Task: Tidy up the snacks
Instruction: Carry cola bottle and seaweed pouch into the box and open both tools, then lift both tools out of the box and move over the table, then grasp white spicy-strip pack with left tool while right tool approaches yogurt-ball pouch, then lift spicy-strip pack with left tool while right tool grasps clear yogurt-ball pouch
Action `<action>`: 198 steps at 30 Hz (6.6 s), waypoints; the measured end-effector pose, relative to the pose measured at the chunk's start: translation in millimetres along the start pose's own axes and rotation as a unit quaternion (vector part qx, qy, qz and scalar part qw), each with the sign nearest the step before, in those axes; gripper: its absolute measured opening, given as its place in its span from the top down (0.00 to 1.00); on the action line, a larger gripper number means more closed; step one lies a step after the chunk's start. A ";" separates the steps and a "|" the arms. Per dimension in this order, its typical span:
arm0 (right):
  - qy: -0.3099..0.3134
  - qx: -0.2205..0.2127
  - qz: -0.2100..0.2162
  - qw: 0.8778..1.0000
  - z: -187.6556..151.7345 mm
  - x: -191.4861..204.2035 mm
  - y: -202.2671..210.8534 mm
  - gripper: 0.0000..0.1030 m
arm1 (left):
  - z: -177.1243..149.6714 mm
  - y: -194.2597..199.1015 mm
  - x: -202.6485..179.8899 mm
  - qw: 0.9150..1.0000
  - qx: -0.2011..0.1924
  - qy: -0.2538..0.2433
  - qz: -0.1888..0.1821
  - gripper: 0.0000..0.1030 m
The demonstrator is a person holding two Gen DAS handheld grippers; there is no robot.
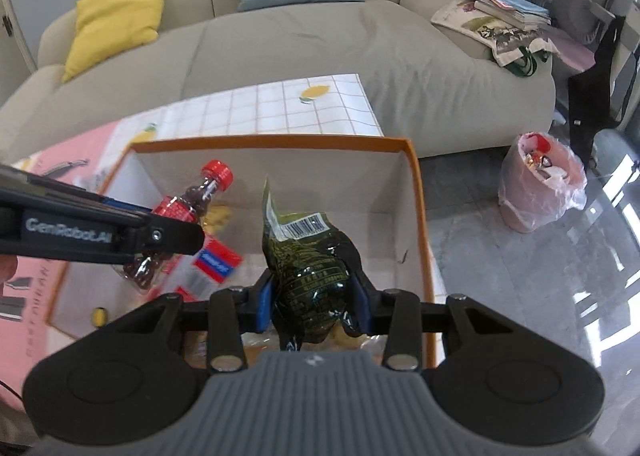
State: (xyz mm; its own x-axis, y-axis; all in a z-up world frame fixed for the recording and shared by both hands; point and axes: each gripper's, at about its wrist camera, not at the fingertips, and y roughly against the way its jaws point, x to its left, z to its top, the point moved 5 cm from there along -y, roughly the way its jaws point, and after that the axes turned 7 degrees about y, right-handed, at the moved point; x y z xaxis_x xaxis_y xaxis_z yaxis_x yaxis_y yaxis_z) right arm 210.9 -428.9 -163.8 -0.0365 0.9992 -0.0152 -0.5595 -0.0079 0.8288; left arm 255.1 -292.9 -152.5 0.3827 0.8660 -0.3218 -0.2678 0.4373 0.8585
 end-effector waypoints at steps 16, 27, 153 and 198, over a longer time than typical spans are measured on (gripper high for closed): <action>0.041 0.038 0.018 0.998 3.1 4.9 -53.8 0.62 | 3.3 -51.9 11.8 0.997 0.060 0.049 0.003 0.67; 0.026 0.049 0.027 0.998 -0.4 11.7 -62.7 0.57 | 3.3 -54.0 9.7 0.997 0.066 0.036 0.009 0.64; 0.054 -0.061 0.094 0.992 60.4 364.5 -179.2 0.98 | -53.8 45.9 371.6 0.990 -0.031 0.016 0.140 0.38; 0.118 0.065 0.095 0.986 -100.2 290.7 -20.6 0.61 | -214.4 104.3 280.0 0.973 -0.012 0.159 0.169 0.29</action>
State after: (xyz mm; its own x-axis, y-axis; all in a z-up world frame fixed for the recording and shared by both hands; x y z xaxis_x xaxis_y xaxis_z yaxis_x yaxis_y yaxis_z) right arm 128.9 -142.2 -241.3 -0.3313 0.9431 0.0298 -0.4144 -0.1738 0.8933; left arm 144.8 47.2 -238.6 -0.0220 0.9909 -0.1329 -0.3538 0.1166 0.9280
